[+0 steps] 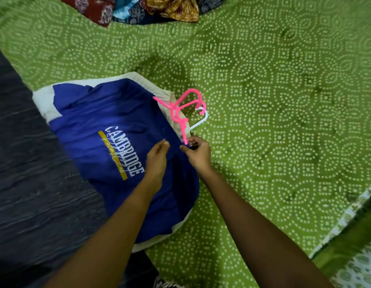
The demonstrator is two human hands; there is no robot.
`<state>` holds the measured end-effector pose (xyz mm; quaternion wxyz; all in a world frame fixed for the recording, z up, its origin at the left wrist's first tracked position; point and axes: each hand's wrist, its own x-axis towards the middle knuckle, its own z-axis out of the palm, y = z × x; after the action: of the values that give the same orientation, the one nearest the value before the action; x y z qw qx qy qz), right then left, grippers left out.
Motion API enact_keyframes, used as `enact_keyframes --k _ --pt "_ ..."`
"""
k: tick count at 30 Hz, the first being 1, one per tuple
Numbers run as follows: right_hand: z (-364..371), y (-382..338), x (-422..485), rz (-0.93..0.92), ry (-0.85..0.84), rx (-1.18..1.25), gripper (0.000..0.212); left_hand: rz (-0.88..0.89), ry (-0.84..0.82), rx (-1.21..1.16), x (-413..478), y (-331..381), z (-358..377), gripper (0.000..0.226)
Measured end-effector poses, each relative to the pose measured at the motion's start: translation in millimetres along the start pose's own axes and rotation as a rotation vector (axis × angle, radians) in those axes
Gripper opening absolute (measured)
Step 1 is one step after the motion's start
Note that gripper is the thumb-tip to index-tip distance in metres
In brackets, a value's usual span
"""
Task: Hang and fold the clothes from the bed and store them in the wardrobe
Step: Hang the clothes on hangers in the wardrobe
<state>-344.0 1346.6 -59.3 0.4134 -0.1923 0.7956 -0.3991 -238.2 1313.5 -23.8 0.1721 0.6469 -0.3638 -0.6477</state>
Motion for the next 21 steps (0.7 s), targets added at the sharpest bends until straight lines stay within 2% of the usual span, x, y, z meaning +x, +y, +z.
enact_keyframes --k 3,5,8,10,15,21 --pt "-1 -23 -26 0.031 -0.188 0.173 0.018 0.067 -0.011 -0.026 -10 8 1 0.029" --pt "0 -36 -39 -0.02 -0.325 0.187 0.024 0.116 0.006 -0.067 -17 17 -1 0.015" --pt "-1 -53 -58 -0.043 -0.485 0.195 0.03 0.16 0.1 -0.091 -30 26 -15 0.01" --pt "-2 -62 -68 -0.05 -0.486 0.163 0.028 0.17 0.156 -0.067 -38 30 -25 0.013" --pt "10 -88 -102 -0.229 -0.375 -0.052 0.02 0.285 0.428 0.107 -86 38 -70 0.021" --pt "43 -139 -183 -0.589 -0.405 -0.241 0.028 0.515 0.748 0.241 -168 39 -150 0.032"
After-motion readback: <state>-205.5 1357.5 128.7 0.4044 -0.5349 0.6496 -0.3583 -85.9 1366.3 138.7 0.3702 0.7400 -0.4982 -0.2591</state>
